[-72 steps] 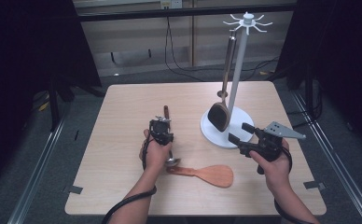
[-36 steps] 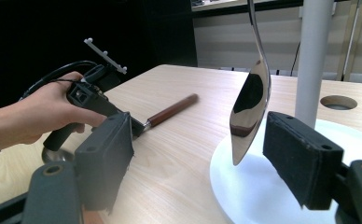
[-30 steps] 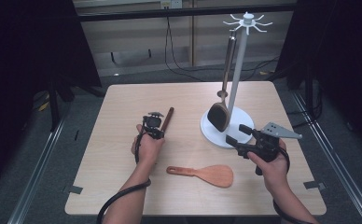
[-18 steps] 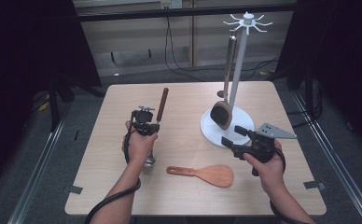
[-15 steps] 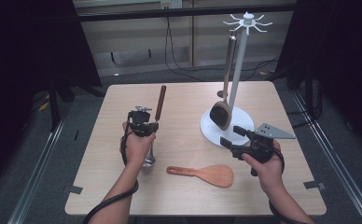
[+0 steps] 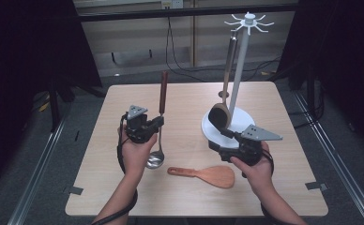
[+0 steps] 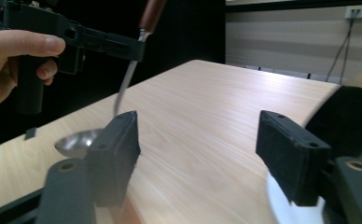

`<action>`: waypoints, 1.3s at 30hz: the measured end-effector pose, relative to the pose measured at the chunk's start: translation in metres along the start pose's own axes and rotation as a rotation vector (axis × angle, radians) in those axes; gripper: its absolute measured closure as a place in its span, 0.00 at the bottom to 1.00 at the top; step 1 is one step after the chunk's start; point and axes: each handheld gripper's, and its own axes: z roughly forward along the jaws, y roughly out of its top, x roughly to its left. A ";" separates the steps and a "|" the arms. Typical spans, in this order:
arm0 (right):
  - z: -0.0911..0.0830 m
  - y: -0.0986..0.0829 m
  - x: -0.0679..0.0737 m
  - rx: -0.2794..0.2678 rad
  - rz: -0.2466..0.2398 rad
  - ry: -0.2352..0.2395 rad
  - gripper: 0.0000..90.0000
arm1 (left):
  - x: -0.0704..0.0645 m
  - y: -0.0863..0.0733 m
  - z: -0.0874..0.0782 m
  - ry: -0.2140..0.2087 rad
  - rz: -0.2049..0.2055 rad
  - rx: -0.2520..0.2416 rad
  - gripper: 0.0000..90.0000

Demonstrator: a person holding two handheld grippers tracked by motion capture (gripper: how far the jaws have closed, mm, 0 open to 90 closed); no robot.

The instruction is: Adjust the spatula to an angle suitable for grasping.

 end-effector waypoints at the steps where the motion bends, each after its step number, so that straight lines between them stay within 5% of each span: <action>1: 0.003 0.001 0.004 0.000 -0.002 0.005 0.38 | -0.005 0.000 0.000 -0.006 0.011 -0.005 0.95; 8: 0.023 0.008 0.029 0.004 0.014 0.029 0.54 | -0.039 0.002 0.006 -0.068 0.021 -0.049 0.95; 12: 0.033 0.009 0.038 0.010 0.048 0.004 0.66 | -0.053 0.003 0.008 -0.084 0.027 -0.063 0.95; 13: 0.035 0.009 0.039 0.012 0.052 -0.001 0.69 | -0.054 0.003 0.007 -0.087 0.056 -0.050 0.95; 15: 0.039 0.009 0.042 0.015 0.065 -0.023 0.73 | -0.062 0.003 0.008 -0.087 0.033 -0.076 0.95; 16: 0.040 0.009 0.042 0.008 0.083 -0.033 0.74 | -0.062 0.003 0.006 -0.089 0.065 -0.065 0.95; 20: 0.044 0.008 0.044 -0.011 0.149 -0.040 0.77 | -0.071 0.003 0.005 -0.084 0.062 -0.089 0.95; 27: 0.048 0.010 0.046 -0.023 0.198 -0.068 0.78 | -0.081 0.003 0.005 -0.073 0.072 -0.114 0.95; 36: 0.050 0.012 0.049 -0.034 0.217 -0.121 0.94 | -0.088 0.000 0.006 -0.071 0.066 -0.131 0.94; 39: 0.049 0.012 0.051 -0.029 0.164 -0.136 0.95 | -0.088 0.001 0.006 -0.081 0.073 -0.128 0.94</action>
